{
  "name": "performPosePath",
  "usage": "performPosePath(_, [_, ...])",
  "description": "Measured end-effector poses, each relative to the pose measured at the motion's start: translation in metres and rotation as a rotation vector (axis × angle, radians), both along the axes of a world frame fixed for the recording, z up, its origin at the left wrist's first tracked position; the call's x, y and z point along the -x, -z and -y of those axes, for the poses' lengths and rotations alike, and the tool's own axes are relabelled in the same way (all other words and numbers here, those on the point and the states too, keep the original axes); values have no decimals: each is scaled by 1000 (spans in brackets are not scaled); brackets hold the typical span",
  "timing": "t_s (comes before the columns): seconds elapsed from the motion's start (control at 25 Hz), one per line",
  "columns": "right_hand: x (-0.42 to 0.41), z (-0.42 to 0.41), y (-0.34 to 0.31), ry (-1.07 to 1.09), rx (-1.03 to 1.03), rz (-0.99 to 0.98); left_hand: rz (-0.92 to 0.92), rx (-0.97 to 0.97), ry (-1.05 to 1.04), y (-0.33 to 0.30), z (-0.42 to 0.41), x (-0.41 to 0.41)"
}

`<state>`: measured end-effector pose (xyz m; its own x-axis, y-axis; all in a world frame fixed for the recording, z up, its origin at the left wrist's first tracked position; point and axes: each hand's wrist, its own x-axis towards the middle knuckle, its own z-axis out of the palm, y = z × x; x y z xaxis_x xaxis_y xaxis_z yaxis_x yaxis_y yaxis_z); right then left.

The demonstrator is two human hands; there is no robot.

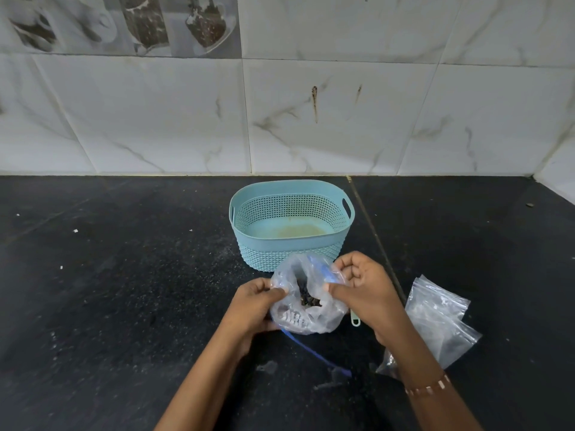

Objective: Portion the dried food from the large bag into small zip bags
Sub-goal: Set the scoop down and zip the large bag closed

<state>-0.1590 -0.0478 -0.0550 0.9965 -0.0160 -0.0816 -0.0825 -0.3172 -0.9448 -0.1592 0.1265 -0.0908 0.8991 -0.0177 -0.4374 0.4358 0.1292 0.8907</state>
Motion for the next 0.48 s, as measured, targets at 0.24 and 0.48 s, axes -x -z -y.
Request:
performPosePath(0.24, [0, -11, 9, 133, 684, 417, 210, -743, 76, 0, -11, -8])
performPosePath(0.48, [-12, -4, 3, 90, 49, 132, 269, -695, 11, -4, -15, -10])
